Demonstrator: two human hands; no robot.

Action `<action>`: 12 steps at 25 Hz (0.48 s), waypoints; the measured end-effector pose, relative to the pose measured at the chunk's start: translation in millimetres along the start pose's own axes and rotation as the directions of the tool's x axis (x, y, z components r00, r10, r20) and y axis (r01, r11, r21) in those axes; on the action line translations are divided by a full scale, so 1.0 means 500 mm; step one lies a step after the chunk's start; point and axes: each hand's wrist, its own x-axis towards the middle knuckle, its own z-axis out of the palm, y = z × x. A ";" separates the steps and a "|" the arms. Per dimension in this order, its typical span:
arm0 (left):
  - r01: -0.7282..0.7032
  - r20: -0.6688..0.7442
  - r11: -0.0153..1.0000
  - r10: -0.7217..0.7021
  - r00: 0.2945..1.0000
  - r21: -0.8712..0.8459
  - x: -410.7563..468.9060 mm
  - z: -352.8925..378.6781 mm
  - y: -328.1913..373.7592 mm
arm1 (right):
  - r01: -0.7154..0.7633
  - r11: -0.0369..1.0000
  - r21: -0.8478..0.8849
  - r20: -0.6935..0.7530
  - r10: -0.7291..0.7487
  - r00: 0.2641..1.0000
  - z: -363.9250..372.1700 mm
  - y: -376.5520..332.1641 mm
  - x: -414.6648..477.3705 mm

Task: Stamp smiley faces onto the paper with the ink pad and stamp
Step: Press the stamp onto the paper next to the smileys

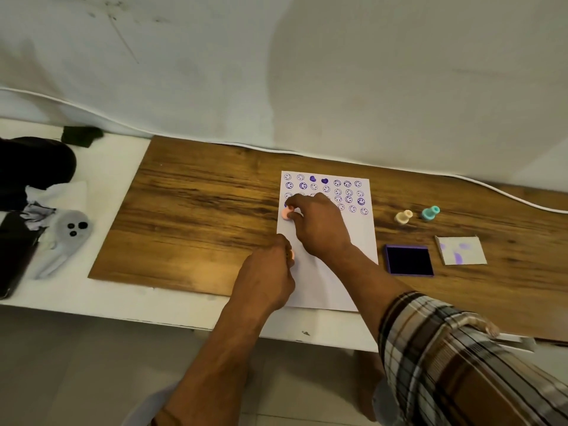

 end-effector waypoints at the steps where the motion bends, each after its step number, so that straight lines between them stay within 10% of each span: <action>1: 0.010 0.014 1.000 -0.010 1.000 -0.001 0.002 0.002 -0.001 | 0.019 1.000 -0.022 -0.003 -0.019 1.000 0.002 0.000 0.002; 12: 0.078 0.033 0.997 -0.078 0.996 -0.007 0.008 0.003 0.013 | 0.167 0.967 -0.191 0.092 -0.152 0.984 -0.005 -0.013 0.026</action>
